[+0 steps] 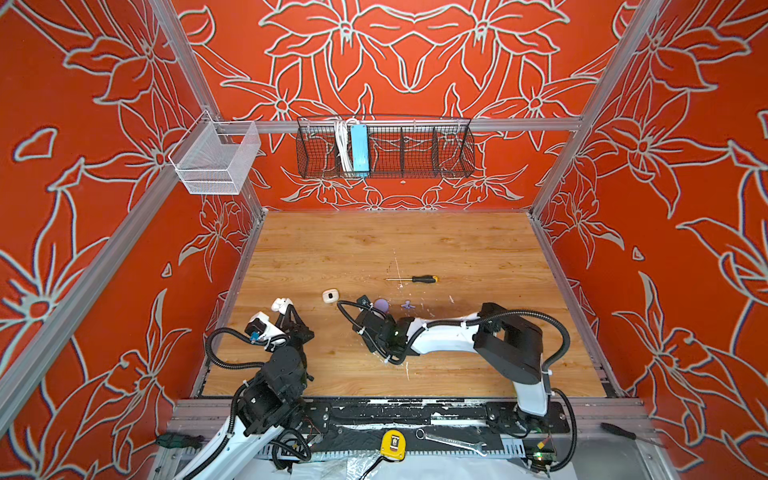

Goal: Insert the wireless bluetooth earbuds into the charging case

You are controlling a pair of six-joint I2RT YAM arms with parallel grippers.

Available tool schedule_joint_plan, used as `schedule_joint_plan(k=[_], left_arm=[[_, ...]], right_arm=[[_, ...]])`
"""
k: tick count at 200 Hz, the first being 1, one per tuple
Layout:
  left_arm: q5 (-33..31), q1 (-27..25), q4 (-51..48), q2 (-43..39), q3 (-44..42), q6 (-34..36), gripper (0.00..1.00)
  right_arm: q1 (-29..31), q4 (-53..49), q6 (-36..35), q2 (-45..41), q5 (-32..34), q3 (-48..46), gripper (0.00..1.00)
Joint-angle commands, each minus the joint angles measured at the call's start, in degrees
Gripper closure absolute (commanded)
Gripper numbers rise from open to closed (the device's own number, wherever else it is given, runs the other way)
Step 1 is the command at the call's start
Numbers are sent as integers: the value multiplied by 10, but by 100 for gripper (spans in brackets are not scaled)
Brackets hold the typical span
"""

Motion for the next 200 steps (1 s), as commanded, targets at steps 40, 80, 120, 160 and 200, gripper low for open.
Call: schedule_joint_plan(k=[40,80,120,160,200], left_arm=[[-8,1,8,-6,4,-8,100],[-5,1,9,-5,3,-5,100],[88,1,108,-6,-27,115,100],[110,1,115,-6,-27,128,100],[47,1,34,-6,-4,37,100]], right_arm=[[-11,-36,6,49,-28,44,52],[-11,-59,10,43,-8,66,53],[-11,-54,51,-18,-17,55,52],[-7,-67,133,-15,2,86,46],[-3,-115,161,50,18,165,45]])
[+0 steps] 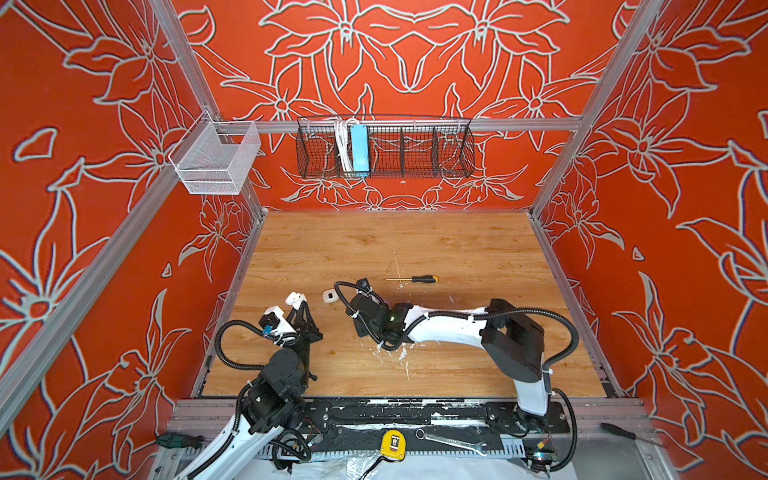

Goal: Insert the wireless bluetooth earbuds into the charging case

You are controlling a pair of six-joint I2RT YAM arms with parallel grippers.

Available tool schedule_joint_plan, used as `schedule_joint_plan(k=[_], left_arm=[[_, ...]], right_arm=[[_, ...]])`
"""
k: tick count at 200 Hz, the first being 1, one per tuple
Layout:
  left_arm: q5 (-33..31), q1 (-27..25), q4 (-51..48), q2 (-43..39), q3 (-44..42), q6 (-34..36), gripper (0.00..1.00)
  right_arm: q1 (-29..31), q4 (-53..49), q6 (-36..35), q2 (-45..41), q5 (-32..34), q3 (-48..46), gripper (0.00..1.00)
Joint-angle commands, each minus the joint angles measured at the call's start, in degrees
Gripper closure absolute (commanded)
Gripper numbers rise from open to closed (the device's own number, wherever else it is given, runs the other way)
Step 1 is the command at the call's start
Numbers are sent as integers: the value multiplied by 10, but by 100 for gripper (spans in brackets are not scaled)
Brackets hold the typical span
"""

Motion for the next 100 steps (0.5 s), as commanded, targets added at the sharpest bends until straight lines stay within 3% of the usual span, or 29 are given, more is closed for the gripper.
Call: schedule_joint_plan(k=[1,19,100], left_arm=[[-47,1,-47,-6,26,-68,100],[-75,0,-83,-6,35,-109,100],[-76,0,-86,-6,37,-115,100]], right_arm=[[7,-42,45,42,28,43,45],[8,-55,48,62,32,65,46],[16,-127,43,117,54,114,47]])
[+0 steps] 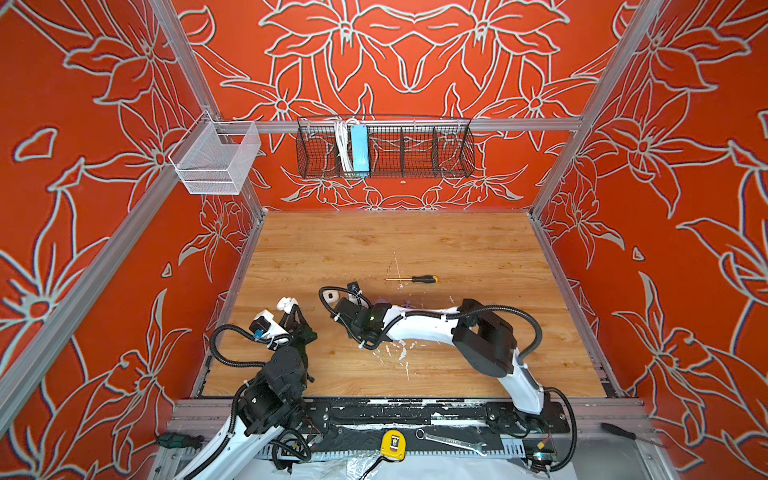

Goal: Insert the wireless bluetooth earbuds into the charging case

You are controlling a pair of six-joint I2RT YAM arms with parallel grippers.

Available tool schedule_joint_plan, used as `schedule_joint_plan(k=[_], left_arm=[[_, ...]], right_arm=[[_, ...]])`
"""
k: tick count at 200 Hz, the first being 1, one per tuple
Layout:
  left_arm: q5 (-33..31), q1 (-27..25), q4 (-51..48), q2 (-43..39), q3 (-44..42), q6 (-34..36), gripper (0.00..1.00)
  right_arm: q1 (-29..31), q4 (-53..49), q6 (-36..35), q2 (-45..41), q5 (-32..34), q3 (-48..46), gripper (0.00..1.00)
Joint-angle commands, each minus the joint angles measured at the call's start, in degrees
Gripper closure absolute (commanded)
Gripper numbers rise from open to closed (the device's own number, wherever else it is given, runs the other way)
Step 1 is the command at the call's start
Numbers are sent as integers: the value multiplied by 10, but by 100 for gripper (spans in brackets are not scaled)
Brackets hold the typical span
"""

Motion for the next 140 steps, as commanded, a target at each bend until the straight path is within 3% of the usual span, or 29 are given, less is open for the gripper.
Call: schedule_joint_plan(k=[1,56,140], left_arm=[[-19,0,-8,-5,13,-20,100],[-20,1,-8,-5,13,-23,100],[-24,1,-16,-5,16,-31,100]], right_arm=[[4,-42,14,15,24,16,47],[9,-46,16,1,16,-17,55],[18,-30,26,-42,16,-74,56]])
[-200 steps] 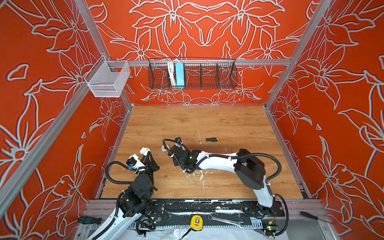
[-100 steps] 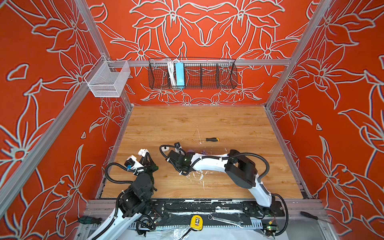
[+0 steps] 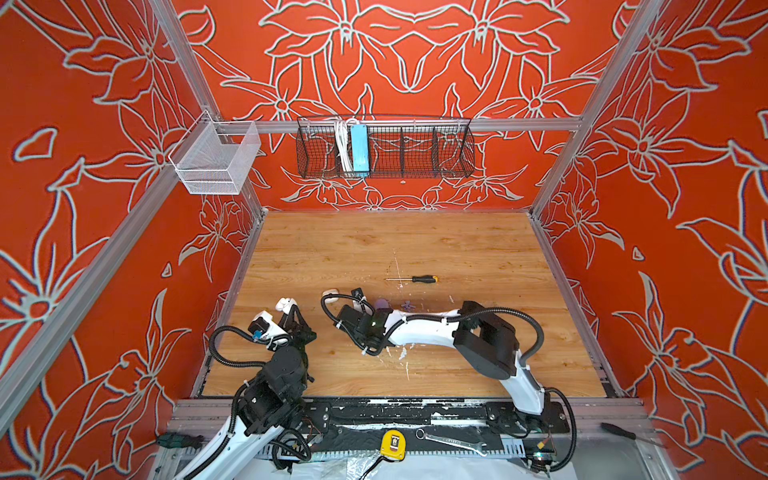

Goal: Insert the wireless bluetooth earbuds into the charging case

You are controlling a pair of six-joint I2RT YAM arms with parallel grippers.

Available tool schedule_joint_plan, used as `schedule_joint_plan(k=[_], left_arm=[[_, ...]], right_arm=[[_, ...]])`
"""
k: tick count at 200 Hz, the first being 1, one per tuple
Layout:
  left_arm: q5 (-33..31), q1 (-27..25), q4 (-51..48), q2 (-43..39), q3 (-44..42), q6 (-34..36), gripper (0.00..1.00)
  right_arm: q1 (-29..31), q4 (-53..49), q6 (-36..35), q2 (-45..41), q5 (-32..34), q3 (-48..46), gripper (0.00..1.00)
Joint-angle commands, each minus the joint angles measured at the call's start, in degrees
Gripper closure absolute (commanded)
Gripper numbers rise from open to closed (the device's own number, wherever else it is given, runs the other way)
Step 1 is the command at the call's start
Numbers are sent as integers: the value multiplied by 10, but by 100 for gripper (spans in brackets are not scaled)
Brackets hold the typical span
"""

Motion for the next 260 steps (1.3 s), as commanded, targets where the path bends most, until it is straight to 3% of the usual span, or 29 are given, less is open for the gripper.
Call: schedule_joint_plan(k=[1,73,124,214,260], left_arm=[[-16,1,-10,-5,16,-18,100],[-19,1,-22,-5,20,-26,100],[-14,1,-16,-5,19,-22,100],[-14,1,-15,-5,19,-22,100],[69,0,32,-5,14,43,100]], right_arm=[[5,-16,17,-20,4,-27,56],[-8,44,15,-18,-59,-42,56],[-10,41,21,-18,-59,-49,71],[-10,60,31,-41,-50,-79,83],[-8,91,44,-93,-22,-120,86]])
